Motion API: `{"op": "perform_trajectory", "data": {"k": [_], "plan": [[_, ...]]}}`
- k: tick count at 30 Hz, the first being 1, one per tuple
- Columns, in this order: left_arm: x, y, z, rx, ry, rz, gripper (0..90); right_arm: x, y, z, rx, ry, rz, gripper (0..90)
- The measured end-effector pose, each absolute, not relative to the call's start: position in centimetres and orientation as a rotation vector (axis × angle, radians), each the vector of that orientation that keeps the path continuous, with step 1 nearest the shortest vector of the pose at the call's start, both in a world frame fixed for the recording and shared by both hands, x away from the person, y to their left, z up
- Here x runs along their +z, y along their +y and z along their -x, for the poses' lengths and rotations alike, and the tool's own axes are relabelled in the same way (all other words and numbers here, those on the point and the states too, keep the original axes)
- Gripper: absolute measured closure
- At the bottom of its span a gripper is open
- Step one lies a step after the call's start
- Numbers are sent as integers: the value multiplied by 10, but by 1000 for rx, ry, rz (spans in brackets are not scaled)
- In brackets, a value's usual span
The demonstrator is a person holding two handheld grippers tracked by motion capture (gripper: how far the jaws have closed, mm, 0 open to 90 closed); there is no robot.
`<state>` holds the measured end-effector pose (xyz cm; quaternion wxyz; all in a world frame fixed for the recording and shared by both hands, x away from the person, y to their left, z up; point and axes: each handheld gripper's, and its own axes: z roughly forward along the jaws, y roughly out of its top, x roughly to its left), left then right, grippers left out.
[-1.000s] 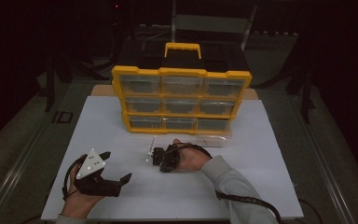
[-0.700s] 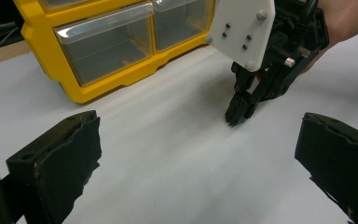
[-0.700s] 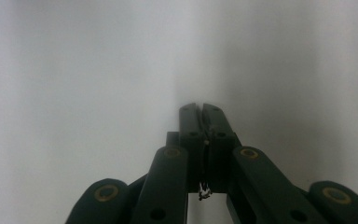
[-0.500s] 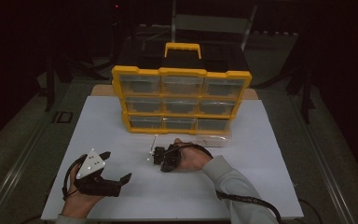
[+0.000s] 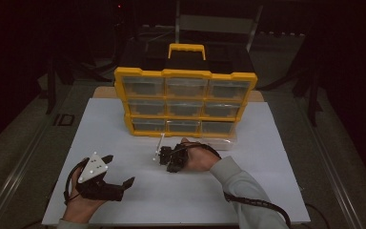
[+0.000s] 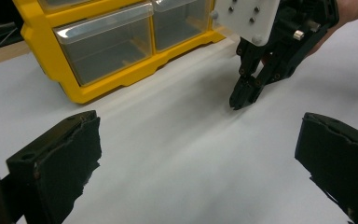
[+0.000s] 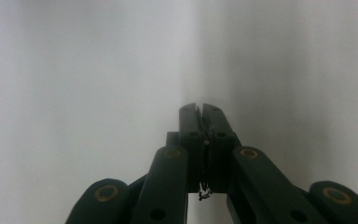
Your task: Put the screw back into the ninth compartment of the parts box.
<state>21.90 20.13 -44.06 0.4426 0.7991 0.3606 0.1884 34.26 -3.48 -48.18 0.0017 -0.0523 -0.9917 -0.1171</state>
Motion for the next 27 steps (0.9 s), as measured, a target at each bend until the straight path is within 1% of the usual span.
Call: {"op": "perform_trajectory", "data": {"k": [27], "plan": [[-441,201,-219,468,895,-1982,9,-444,-43,-352,-410,-3147,179,878]]}}
